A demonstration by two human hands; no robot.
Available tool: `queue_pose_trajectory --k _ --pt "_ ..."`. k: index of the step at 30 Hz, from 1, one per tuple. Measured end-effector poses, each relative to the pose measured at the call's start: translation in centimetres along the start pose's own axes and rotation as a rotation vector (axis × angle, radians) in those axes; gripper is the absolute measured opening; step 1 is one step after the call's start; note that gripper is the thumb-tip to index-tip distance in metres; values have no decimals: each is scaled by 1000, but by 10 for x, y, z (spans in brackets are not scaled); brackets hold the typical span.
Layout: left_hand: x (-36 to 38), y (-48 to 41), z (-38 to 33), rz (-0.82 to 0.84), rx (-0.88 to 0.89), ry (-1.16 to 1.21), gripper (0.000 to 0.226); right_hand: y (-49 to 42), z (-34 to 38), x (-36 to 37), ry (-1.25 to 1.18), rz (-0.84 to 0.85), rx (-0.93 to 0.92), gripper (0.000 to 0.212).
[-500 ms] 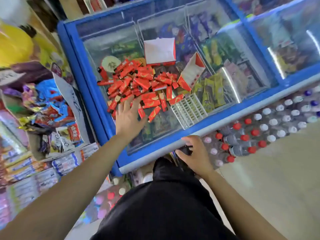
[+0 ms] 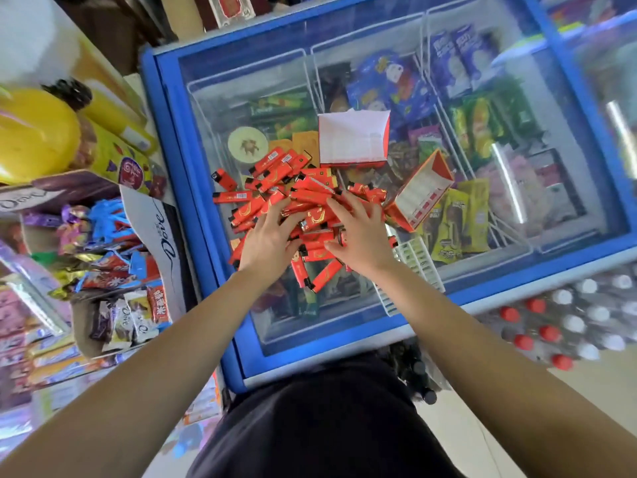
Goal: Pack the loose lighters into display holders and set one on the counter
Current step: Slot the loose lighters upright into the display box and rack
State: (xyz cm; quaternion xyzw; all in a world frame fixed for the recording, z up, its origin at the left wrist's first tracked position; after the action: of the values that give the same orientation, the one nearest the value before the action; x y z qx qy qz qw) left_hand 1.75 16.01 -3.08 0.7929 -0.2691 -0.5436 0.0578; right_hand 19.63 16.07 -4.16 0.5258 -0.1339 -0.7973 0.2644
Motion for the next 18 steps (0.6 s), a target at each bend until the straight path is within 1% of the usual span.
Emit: queue_pose_trajectory --k 5,8,11,15,18 --pt "-12 1 6 -136 90 154 32 -17 13 -7 164 15 -7 75" --pt "-22 2 13 -153 90 231 22 -21 18 -7 211 26 -20 75" --pt "-28 4 23 -105 26 341 24 -19 26 -7 230 33 -17 72" --pt "-34 18 35 -70 -112 534 25 -10 35 -5 227 -17 -29 64" --pt "-42 33 46 -109 -182 649 24 -9 41 6 244 30 7 75"
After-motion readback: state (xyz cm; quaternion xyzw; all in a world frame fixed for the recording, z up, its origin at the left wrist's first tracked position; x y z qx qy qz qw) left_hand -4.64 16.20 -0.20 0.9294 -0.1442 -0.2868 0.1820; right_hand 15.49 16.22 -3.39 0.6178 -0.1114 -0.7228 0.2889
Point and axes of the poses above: each hand's wrist, its own y-axis away from the middle knuckle, its own x-axis out of the palm, z = x × y, the point moved 7 cm from there along -y, towards the middle knuckle, and after that the axes turned 15 degrees about z, right-handed, at the moved point
